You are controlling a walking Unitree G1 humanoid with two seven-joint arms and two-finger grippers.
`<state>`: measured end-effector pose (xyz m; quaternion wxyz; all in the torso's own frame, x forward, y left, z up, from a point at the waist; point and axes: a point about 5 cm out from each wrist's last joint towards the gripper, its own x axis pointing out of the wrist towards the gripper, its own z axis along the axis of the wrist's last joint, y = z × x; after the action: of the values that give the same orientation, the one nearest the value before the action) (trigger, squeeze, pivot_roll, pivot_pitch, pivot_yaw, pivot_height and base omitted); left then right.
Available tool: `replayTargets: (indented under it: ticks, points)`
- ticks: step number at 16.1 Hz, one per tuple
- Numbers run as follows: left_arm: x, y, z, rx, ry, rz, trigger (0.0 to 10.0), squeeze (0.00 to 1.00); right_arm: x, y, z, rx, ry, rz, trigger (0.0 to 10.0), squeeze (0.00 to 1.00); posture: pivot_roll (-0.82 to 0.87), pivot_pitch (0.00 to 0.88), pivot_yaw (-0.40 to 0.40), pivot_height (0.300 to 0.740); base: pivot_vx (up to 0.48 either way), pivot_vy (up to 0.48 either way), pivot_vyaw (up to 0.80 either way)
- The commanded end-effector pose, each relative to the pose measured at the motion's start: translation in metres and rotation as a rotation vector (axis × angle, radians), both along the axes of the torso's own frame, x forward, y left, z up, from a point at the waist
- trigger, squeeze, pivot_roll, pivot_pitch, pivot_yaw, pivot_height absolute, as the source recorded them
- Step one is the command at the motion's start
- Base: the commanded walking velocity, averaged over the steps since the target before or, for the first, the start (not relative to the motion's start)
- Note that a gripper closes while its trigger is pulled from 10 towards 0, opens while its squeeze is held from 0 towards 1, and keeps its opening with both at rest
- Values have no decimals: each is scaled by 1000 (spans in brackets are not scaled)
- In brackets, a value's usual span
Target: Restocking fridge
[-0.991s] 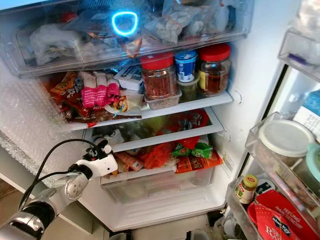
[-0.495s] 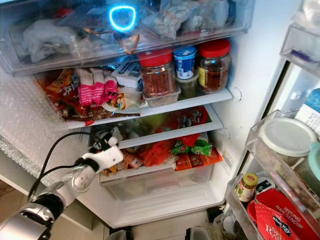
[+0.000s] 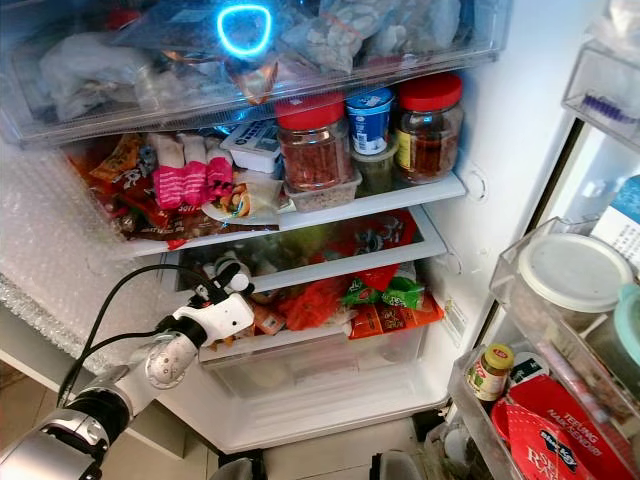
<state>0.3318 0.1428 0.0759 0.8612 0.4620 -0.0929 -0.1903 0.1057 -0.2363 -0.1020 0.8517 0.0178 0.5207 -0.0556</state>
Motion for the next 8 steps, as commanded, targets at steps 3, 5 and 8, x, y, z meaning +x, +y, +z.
replayTargets:
  ticks: [3,5,8]
  points:
    - [-1,12,-5,36,25,38,10000,0,1,4,0,10,-1,16,10000,0,-131,36,109,629,281,0,0]
    - [-1,12,-5,42,22,38,10000,0,2,4,0,9,-3,31,10000,0,-131,36,109,629,283,0,0]
    - [-2,11,-7,59,25,27,10000,0,1,4,0,15,-5,8,10000,0,-133,37,109,629,287,0,0]
